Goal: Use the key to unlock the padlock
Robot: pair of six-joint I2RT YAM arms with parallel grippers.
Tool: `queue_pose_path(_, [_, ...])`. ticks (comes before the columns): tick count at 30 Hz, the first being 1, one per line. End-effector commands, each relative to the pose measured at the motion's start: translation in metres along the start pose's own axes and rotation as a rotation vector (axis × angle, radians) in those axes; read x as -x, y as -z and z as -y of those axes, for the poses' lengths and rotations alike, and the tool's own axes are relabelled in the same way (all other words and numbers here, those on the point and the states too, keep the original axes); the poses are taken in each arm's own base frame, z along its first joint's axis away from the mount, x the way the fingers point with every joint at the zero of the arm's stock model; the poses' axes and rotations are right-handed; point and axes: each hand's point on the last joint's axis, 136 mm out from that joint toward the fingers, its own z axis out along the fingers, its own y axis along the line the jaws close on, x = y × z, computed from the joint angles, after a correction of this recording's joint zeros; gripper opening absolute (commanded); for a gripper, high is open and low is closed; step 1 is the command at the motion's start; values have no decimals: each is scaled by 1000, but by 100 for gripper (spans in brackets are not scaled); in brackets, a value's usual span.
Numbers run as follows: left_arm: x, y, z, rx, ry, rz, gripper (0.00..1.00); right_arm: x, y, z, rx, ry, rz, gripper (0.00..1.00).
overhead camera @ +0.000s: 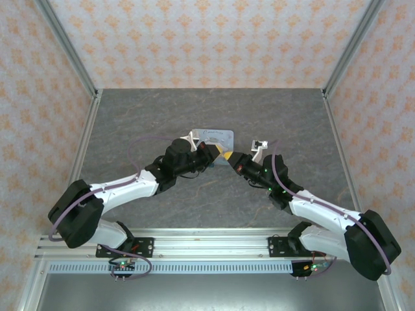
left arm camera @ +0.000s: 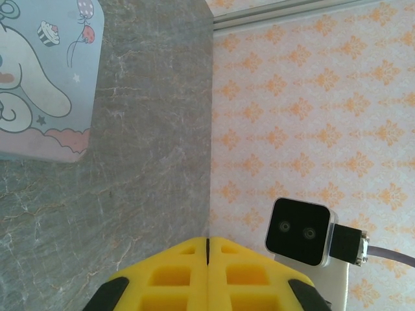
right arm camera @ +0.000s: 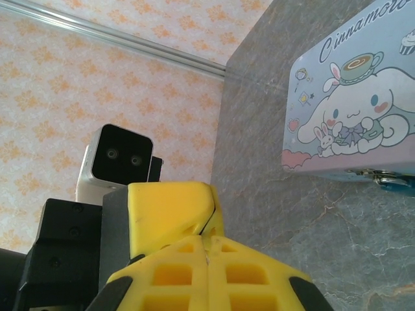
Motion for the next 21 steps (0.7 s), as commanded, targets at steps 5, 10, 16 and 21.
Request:
queue_pose_path(5, [-3, 0, 26, -78, -50, -12, 0, -4, 1, 1, 6, 38, -89, 0])
queue_pose_path(10, [0, 5, 19, -53, -65, 15, 0, 8, 7, 1, -6, 26, -55, 58])
queue_pose_path(16, [2, 8, 20, -49, -83, 25, 0, 17, 13, 8, -31, 6, -22, 57])
queue_pose_path(21, [4, 9, 13, -19, -85, 35, 0, 14, 14, 31, -118, -21, -21, 56])
